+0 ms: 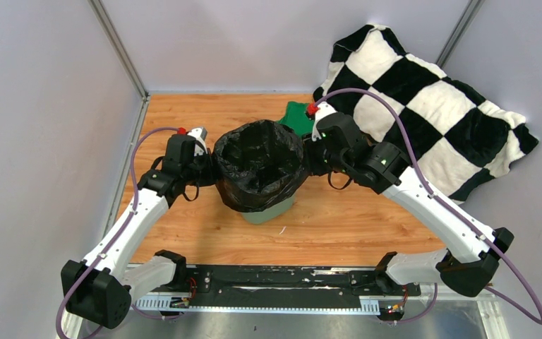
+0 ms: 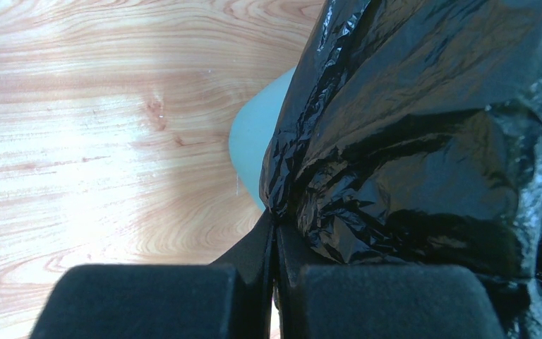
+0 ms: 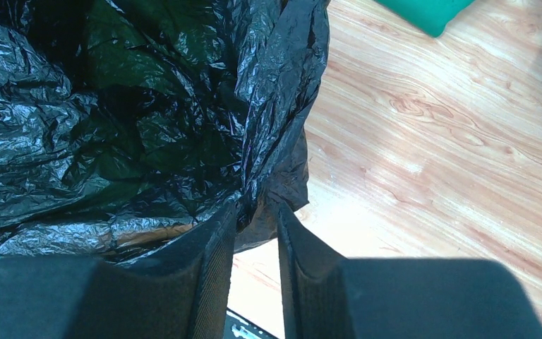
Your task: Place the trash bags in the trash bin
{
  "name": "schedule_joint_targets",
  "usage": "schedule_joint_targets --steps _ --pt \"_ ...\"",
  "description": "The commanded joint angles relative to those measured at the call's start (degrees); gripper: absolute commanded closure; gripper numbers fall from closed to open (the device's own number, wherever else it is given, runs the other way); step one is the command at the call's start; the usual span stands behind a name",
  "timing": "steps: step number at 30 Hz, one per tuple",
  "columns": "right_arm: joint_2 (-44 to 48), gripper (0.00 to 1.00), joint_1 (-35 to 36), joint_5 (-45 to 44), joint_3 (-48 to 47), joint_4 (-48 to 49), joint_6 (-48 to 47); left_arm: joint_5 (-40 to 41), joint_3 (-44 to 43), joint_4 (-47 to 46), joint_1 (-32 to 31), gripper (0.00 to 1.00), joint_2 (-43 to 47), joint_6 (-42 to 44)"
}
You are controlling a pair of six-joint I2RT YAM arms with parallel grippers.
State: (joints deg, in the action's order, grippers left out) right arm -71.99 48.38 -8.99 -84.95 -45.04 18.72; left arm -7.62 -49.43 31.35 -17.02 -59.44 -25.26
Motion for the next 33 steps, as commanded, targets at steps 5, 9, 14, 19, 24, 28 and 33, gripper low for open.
schedule_joint_targets --steps 5,9,14,19,24,28,33 --pt "-0.5 0.85 0.8 -0.4 1.2 -0.9 0.5 -0.9 -1.1 -0.4 -0.2 1.00 0.6 1.0" --pt "-0.1 0.99 0.9 -1.9 1.2 -1.7 0.5 -0.8 -1.1 -0.2 -0.2 1.00 0.7 1.2" --pt "0.0 1.00 0.8 -4.7 2.4 -3.5 0.8 -0.8 -1.2 -0.3 -0.2 1.00 0.7 1.1" --pt "0.7 1.00 0.8 -6.5 4.8 -4.3 2.0 -0.8 -1.1 -0.3 -0.2 1.00 0.5 1.2" --pt "1.3 1.00 0.9 -6.9 7.4 -2.4 3.1 -1.0 -1.0 -0.5 -0.2 1.00 0.1 1.2" --pt "1.8 1.00 0.6 -6.6 11.3 1.8 4.5 -1.0 -0.8 -0.8 -0.2 1.00 0.1 1.0" --pt "3.2 1.00 -0.5 -5.5 17.9 9.0 6.7 -0.1 -0.3 -0.7 -0.2 1.00 0.3 1.0"
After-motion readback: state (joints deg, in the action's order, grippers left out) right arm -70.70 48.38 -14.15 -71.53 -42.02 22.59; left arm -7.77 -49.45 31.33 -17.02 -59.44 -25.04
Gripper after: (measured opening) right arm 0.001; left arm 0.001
